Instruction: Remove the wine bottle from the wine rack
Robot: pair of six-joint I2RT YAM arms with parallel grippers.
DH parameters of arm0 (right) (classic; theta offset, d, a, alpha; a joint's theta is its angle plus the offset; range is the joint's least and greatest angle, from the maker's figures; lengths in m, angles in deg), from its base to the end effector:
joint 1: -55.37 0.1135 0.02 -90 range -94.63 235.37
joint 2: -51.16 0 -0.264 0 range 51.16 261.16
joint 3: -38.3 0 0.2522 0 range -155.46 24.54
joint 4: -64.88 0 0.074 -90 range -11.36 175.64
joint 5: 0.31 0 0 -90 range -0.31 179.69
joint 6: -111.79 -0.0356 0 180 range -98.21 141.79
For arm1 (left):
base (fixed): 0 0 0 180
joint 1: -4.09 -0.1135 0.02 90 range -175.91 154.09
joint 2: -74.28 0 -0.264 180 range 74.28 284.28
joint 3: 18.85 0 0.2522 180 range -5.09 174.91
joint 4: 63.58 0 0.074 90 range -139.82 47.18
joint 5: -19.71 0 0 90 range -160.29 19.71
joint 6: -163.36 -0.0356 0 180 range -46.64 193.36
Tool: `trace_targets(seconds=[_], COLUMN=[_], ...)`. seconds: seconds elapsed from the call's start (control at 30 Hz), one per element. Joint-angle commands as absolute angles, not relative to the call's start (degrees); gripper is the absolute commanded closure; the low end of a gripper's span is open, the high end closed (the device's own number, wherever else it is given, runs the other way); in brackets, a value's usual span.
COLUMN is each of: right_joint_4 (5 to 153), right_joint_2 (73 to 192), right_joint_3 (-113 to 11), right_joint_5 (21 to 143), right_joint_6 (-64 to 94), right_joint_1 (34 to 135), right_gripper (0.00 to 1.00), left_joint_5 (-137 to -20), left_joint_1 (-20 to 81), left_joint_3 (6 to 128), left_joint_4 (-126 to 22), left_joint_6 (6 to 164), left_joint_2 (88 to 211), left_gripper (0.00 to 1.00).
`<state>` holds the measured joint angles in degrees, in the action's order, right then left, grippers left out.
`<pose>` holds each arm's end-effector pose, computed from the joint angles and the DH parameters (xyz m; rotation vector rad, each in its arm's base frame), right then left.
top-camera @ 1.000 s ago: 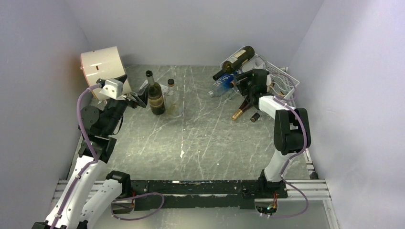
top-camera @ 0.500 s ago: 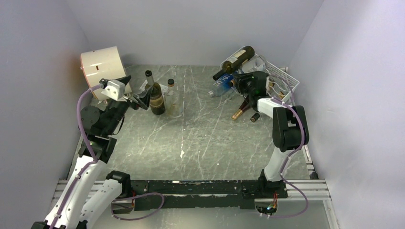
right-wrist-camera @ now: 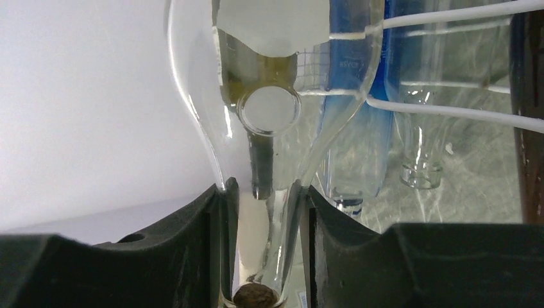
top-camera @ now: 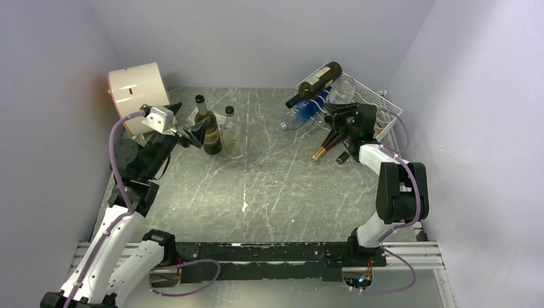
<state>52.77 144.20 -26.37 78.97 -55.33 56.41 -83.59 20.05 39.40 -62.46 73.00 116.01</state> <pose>0.3604 0.0132 0.2268 1.1213 1.6615 1.0910 0.1607 -0.0545 0.3898 0.3826 1.2624 -0.3829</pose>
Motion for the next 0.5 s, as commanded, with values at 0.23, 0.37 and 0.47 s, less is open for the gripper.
trace_targets(seconds=[0.23,0.37,0.47], right_joint_4=[40.9,38.5,38.5], right_joint_2=[138.6,137.8,136.6], right_joint_3=[-20.8,-20.2,-20.2], right_joint_5=[64.2,61.2,60.5], right_joint_6=[-51.8,-52.2,-52.7], right_joint_1=[49.8,48.8,48.5], right_gripper=[1.00,1.00,1.00], left_joint_5=[-85.4,-85.7,-85.8], left_joint_1=[20.8,21.2,21.5], left_joint_3=[40.1,40.1,40.1], left_joint_4=[-63.7,-63.6,-63.4], left_joint_6=[73.5,73.4,73.4], left_joint_2=[116.8,117.1,117.4], left_gripper=[0.07,0.07,0.07])
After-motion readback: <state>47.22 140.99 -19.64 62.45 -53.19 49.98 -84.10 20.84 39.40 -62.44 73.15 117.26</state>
